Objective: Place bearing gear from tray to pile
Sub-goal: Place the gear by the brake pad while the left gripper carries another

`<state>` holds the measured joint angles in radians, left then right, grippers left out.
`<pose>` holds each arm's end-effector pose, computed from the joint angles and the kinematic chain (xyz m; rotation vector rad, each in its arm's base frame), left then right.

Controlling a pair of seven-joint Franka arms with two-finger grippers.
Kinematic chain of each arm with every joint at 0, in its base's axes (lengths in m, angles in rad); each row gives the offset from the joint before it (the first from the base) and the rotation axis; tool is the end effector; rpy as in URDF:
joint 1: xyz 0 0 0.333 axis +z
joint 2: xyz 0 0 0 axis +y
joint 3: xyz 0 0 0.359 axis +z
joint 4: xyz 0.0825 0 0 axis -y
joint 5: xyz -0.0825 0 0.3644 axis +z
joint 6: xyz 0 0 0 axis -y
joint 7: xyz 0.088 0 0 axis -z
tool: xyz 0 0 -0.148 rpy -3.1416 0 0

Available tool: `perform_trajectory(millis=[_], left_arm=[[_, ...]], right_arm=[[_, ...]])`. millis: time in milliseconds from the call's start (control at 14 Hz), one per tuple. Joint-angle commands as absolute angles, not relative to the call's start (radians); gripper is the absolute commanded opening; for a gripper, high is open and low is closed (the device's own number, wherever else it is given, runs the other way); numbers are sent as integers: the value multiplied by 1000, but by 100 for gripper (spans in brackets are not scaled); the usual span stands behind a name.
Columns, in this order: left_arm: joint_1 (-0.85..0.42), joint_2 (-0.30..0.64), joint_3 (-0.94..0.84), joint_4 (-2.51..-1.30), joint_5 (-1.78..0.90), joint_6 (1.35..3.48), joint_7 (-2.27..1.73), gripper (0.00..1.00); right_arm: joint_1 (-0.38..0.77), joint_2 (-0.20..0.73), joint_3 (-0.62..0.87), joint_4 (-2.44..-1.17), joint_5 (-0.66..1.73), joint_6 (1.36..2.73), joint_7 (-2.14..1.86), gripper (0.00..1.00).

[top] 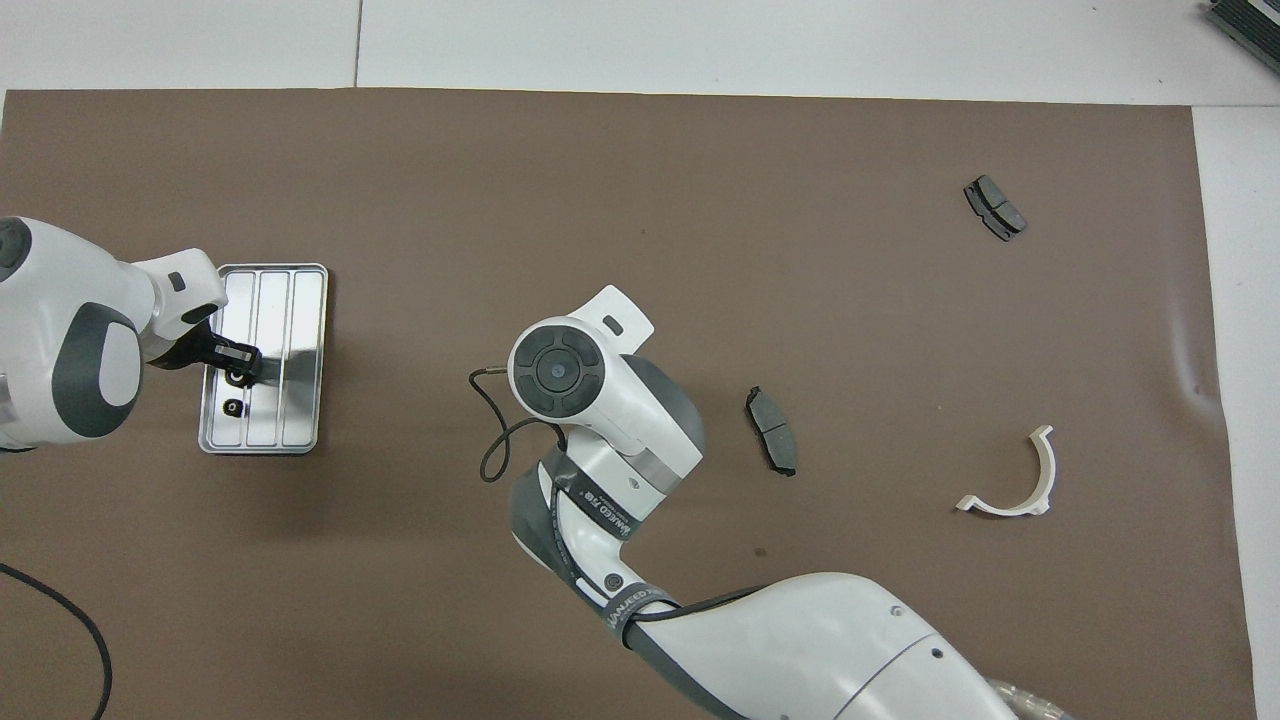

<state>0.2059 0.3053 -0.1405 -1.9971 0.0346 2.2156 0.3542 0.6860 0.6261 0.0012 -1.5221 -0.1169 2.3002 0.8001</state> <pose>0.5862 0.0437 0.3151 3.0703 -0.4736 -0.1218 0.5738 0.4629 0.3131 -3.0943 0.0648 -0.2702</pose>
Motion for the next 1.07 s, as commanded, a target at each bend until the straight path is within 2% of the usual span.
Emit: perform_trajectory(millis=[0, 214, 357, 643, 1000], left_arm=[[204, 299, -146, -1990, 55, 2221, 325, 0], [202, 298, -147, -1957, 55, 2201, 299, 0], [192, 299, -149, -1927, 54, 2177, 264, 0], [120, 291, -149, -1924, 54, 2171, 99, 0], [-50, 285, -153, -1925, 51, 2154, -257, 0]], right_arm=[[612, 531, 11, -1594, -135, 2299, 799, 0], [525, 382, 11, -1768, -133, 2322, 792, 0], [454, 310, 12, -1839, -133, 2318, 776, 0], [332, 226, 12, -1991, -130, 2321, 669, 0], [242, 175, 12, -2132, -115, 2339, 548, 0]])
